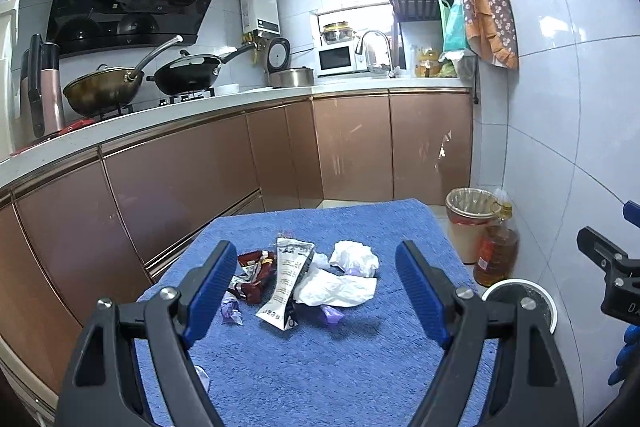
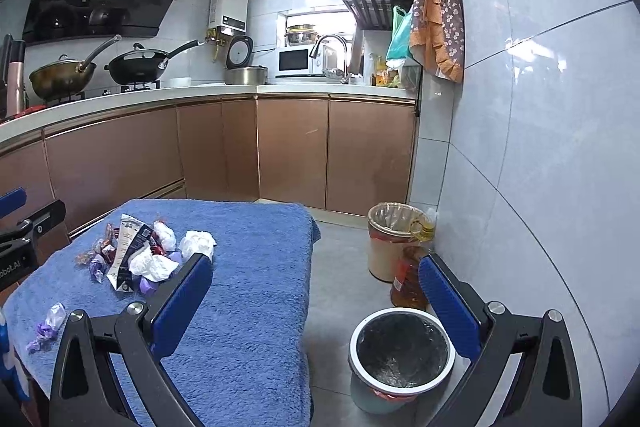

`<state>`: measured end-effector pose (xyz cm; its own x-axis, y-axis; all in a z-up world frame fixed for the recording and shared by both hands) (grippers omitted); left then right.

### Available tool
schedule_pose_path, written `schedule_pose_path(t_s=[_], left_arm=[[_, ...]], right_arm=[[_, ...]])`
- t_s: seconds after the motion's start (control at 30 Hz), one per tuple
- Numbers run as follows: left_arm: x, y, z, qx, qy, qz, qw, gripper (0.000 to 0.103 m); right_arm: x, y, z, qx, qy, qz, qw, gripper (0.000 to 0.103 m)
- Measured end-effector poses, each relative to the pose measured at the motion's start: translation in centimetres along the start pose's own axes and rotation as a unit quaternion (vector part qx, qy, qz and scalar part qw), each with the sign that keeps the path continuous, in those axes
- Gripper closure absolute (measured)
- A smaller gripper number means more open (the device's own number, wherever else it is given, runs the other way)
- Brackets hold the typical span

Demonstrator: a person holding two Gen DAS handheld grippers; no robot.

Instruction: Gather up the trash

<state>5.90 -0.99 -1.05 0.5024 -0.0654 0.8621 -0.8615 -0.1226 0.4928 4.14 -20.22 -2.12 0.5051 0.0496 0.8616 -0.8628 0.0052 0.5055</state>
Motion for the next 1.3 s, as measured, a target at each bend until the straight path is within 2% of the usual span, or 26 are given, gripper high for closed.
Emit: schedule_pose_path(t_s=[0.27,0.53,1.07,1.3], left_arm=[[-0.4,-1.2,0.8,-0.009,-0.008,-0.016,0.9998,0.022],[-0.8,-2.3,1.6,-0.014,-0.026,-0.026,0.9992,0.022],[0.7,-3.9,2.4,-0.033,-0.039,-0.028,0.9983,0.022],[1.3,-5.6,1.5,-0.038,-0.034,-0.038,0.998,0.022]], right_arm=[[0.0,-0.6,1.1,-0.004,-0.011,0.0,1.0,0.0],[-0.1,-1.3,0.9,0.032,-0.022,-0.011,0.999,0.0],[0.5,-2.7,1.1,0.02,-0.015,-0.025,0.999,0.0],[1.3,-4.3,0.2,0.032,0.0,-0.034,0.999,0.0]])
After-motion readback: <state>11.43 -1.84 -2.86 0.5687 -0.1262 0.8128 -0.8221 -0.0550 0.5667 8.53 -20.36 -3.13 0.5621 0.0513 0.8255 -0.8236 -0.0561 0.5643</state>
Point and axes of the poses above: each gripper's, at about its wrist camera, not at the fingertips, and y roughly against the way its jaws point, z to its right, x to its top, the point moved 6 cm from there along -y, roughly the way its jaws point, and after that the axes turned 10 degrees about -z, right-handed, at the moved point
